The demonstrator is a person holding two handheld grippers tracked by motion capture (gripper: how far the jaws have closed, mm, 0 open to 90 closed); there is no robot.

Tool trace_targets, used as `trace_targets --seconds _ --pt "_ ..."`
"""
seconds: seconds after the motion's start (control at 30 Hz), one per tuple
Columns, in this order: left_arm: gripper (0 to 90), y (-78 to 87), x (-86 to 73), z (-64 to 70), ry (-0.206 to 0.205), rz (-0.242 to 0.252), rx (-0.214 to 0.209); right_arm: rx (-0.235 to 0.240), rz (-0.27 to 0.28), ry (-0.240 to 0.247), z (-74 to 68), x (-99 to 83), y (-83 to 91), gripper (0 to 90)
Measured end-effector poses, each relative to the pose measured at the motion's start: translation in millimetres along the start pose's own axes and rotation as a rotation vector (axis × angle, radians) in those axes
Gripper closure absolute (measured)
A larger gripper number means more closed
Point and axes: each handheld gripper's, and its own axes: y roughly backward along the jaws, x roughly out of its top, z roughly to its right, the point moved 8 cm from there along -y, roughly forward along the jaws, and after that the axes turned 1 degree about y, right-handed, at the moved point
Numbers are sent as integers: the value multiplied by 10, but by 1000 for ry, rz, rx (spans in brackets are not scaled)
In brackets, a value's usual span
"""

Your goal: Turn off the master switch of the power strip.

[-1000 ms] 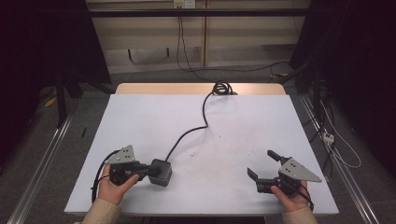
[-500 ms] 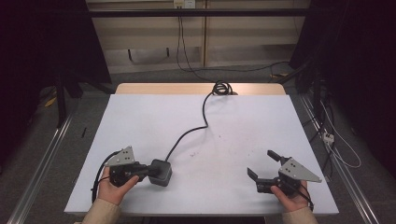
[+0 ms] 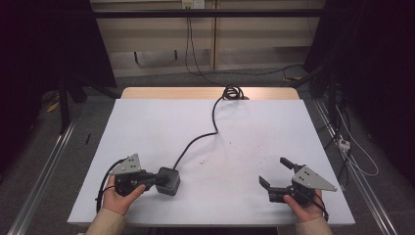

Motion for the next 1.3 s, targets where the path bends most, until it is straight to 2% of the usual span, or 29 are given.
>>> trace_targets --seconds 0.07,0.5,0.87,0.93,1.0,1.03,1.13,1.2,1.23,1.27,1.3 --pt "900 -13 0 16 8 6 -9 0 0 0 0 0 -1 33" --pt "900 -12 -1 18 8 6 -3 2 1 4 -10 4 -5 34" --pt "900 -6 -9 22 -17 -1 14 3 7 4 -25 19 -6 34" --pt "900 -6 -12 23 -11 4 14 2 9 2 -24 22 0 33" --pt "900 -6 -8 31 -29 -8 22 0 9 -1 -21 22 6 34" --pt "900 -7 -7 30 -23 -4 23 1 10 -1 -20 21 9 34" --pt "900 -8 -6 35 -38 -10 27 -1 10 -1 -14 17 13 34" --pt "900 -4 -12 28 -26 -4 20 -2 11 -1 -13 19 15 34" --pt "900 -9 -8 38 -30 -3 24 -1 10 -1 -15 17 13 34" --pt "900 -4 -9 38 -50 -17 32 -2 10 0 -16 17 12 34" --pt "900 -5 -8 41 -49 -15 33 -2 11 1 -17 17 11 34"
